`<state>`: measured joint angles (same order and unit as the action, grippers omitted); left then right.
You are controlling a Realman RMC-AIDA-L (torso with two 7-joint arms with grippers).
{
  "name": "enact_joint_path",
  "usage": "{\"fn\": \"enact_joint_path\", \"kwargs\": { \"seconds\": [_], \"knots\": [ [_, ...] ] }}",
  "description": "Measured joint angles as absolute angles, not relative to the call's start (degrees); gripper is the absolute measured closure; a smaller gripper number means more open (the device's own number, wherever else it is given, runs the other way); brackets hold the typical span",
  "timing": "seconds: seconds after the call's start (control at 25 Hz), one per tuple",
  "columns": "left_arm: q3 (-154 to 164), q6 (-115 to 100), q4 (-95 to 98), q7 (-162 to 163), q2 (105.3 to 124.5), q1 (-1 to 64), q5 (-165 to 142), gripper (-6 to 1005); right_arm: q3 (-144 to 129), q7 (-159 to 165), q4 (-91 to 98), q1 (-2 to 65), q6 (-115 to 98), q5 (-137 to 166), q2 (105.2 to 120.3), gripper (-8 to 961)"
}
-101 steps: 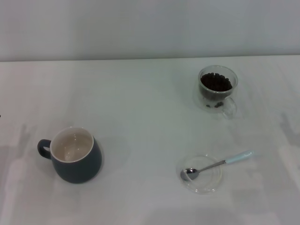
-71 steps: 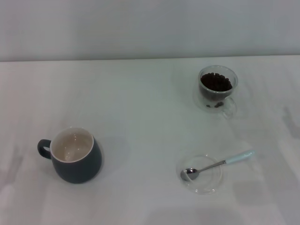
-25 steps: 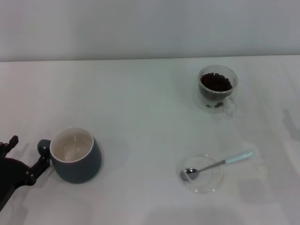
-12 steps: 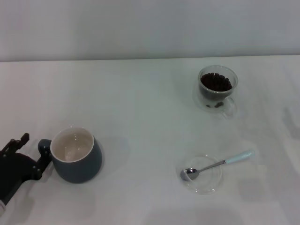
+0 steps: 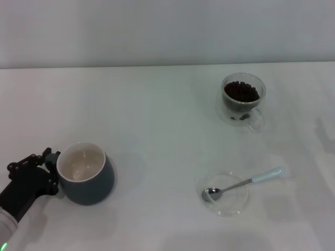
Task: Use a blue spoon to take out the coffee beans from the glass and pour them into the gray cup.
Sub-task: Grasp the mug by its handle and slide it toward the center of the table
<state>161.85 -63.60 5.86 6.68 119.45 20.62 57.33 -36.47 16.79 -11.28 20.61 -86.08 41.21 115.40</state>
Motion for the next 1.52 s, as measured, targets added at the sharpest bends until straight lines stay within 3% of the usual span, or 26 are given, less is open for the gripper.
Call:
{"fn": "enact_joint_path", "kwargs": {
  "seconds": [0.16,0.48,0.96,1.52],
  "knots": [
    [162.0,-63.45,6.47,6.67,119.51,21.35,57.21,837,-36.47,16.78,-11.12,20.82,-85.36,41.24,115.4,96],
    [162.14,-62.78,8.07,6.67,119.54,23.87,57.17,918,-36.47,16.79,-10.25,20.81,-83.43,41.29,115.4,95],
    [162.4,-57.17,12.44,4.16,119.7,27.69,52.4,911,-36.47,16.79,-8.25,20.1,-82.98,40.79,115.23,95],
    [162.33,-55.36,14.82,0.69,119.78,27.33,47.43,834,-36.47,16.78,-7.56,20.13,-82.38,40.68,115.22,95]
  ]
}}
